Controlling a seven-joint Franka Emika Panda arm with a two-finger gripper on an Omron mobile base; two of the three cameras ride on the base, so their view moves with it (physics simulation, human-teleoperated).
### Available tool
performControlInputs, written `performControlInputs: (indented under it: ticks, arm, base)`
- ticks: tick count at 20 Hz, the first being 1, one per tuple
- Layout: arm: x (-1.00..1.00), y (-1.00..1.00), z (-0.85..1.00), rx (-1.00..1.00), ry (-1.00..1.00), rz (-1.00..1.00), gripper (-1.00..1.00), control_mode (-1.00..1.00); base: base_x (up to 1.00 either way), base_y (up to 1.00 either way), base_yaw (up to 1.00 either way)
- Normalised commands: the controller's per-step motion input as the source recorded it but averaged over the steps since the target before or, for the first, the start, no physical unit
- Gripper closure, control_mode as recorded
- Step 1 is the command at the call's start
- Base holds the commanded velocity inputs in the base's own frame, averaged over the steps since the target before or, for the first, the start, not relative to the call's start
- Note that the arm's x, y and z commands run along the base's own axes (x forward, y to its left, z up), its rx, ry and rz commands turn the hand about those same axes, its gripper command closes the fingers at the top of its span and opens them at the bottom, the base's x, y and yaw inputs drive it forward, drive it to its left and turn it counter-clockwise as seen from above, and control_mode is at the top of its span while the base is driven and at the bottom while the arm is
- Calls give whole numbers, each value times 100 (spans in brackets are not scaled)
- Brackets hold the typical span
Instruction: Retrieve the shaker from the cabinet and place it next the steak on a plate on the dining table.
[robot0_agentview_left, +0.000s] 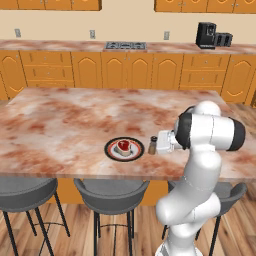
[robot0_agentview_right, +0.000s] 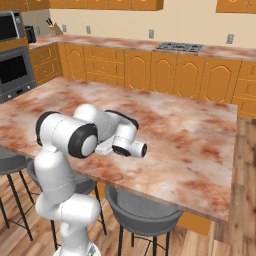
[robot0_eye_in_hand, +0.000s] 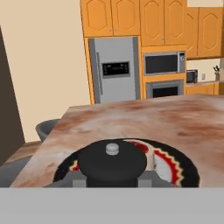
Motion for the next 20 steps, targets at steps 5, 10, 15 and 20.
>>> performControlInputs:
  ticks: [5,10,15,20]
  arm:
    - [21,0,-23,-6,0,0,100,-100]
    - [1,0,-33,-12,-9,1,100,-100]
    - [5,0,-21,0,-2,3,100,-100]
    - [12,0,-25,1,0,3,100,-100]
  base:
    - [0,0,0]
    - [0,0,0]
    - [0,0,0]
    - [0,0,0]
